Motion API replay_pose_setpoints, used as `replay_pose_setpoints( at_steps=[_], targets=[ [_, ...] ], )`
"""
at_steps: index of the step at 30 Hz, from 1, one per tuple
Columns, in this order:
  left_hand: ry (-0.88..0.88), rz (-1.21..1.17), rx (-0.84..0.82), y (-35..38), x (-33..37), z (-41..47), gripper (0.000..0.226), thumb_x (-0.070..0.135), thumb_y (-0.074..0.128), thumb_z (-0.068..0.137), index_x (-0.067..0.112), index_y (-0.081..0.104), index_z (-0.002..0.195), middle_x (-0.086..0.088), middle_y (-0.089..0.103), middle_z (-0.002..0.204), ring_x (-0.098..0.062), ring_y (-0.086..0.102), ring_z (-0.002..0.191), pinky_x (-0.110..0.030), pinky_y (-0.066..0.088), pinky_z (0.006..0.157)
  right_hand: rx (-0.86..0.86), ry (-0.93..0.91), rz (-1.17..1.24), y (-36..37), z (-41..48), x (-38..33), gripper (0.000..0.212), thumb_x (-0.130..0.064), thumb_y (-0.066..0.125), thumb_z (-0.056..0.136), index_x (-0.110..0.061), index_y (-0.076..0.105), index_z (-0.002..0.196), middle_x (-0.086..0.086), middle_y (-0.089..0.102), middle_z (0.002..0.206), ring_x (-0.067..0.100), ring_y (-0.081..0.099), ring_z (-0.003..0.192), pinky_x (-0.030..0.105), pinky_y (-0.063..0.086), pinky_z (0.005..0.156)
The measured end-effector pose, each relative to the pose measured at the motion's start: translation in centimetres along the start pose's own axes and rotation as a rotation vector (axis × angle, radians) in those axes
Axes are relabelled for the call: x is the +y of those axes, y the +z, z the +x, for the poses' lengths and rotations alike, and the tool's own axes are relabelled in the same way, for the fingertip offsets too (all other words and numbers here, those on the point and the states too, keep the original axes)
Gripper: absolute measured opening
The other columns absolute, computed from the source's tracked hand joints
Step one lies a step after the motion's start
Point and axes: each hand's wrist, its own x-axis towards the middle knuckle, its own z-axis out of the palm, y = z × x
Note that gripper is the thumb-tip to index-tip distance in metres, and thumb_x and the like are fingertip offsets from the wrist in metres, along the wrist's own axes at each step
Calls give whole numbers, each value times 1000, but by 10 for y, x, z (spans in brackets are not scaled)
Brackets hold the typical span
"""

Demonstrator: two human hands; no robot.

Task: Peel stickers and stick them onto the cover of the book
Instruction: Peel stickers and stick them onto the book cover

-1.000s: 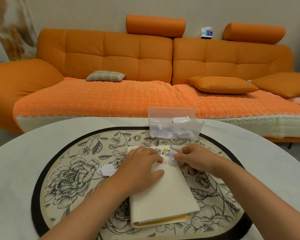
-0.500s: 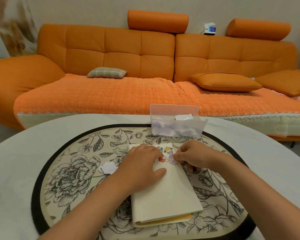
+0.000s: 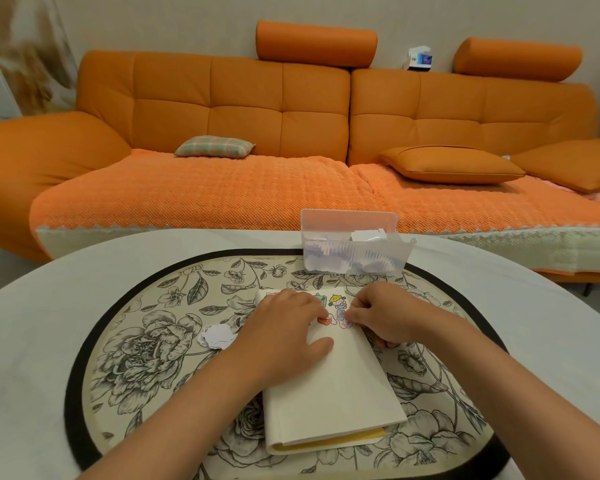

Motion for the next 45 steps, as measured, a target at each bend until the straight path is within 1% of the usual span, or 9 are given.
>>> replay_pose_setpoints(
  at_steps=[6, 13, 18, 23, 26, 28, 30, 34, 45],
  targets=[
    [-6, 2, -4, 0, 0, 0, 38, 51, 55, 92, 37, 56, 127, 21, 47, 141, -5, 32, 134, -26, 16, 111, -1, -19, -17, 1, 1, 0, 32, -32, 53, 103, -11, 61, 81, 4, 60, 54, 11, 51, 39, 20, 42, 45],
    [-10, 7, -17, -1, 2, 0, 38, 50, 53, 93, 37, 56, 128, 21, 47, 142, -5, 32, 135, -27, 16, 112, 43, -28, -74, 3, 4, 0, 38, -30, 55, 102, 6, 67, 95, 5, 57, 56, 4, 42, 31, 26, 44, 55],
    [-13, 36, -20, 0, 2, 0, 39, 51, 51, 93, 38, 53, 130, 21, 47, 141, -6, 32, 135, -27, 17, 111, 102, -52, -133, 4, 5, 0, 27, -33, 63, 97, -8, 70, 92, 0, 63, 68, 8, 50, 51, 26, 44, 56],
    [10, 124, -59, -2, 6, -1, 51, 48, 44, 97, 43, 34, 146, 17, 42, 142, -11, 31, 134, -31, 19, 112, 244, -82, -119, 9, 3, 6, 18, -42, 74, 86, -25, 69, 82, -8, 67, 82, 6, 59, 72, 24, 45, 60],
    [12, 141, -78, -2, 8, 0, 50, 45, 42, 97, 44, 34, 146, 15, 40, 142, -11, 31, 133, -33, 21, 112, 315, -98, -99, 15, -1, 9, 22, -43, 75, 85, -27, 69, 100, -8, 68, 88, 11, 62, 82, 25, 43, 62],
    [9, 155, -87, -3, 10, 1, 48, 44, 41, 97, 43, 36, 145, 14, 40, 142, -12, 31, 132, -34, 22, 111, 368, -111, -65, 18, -3, 13, 45, -46, 78, 82, -32, 60, 121, -9, 66, 91, 10, 61, 85, 26, 43, 66],
    [5, 168, -95, -3, 11, 1, 46, 43, 41, 96, 42, 38, 142, 13, 40, 141, -13, 32, 131, -33, 23, 110, 397, -118, -16, 18, -7, 17, 47, -46, 78, 81, -33, 57, 121, -13, 64, 88, 7, 59, 82, 26, 46, 67],
    [-4, 217, -169, -1, 14, 2, 54, 40, 30, 93, 44, 32, 147, 7, 35, 144, -18, 29, 132, -37, 22, 110, 380, -205, -84, 23, -18, 25, 23, -33, 64, 91, -36, 57, 113, -15, 64, 90, 6, 58, 84, 24, 46, 69],
    [-41, 298, -186, 7, 21, 10, 84, 47, -1, 74, 42, 26, 153, 4, 32, 146, -20, 27, 133, -40, 23, 107, 366, -361, -326, 36, -36, 35, 42, -31, 42, 98, -36, 58, 137, -17, 56, 123, 12, 53, 113, 27, 46, 77]
  ],
)
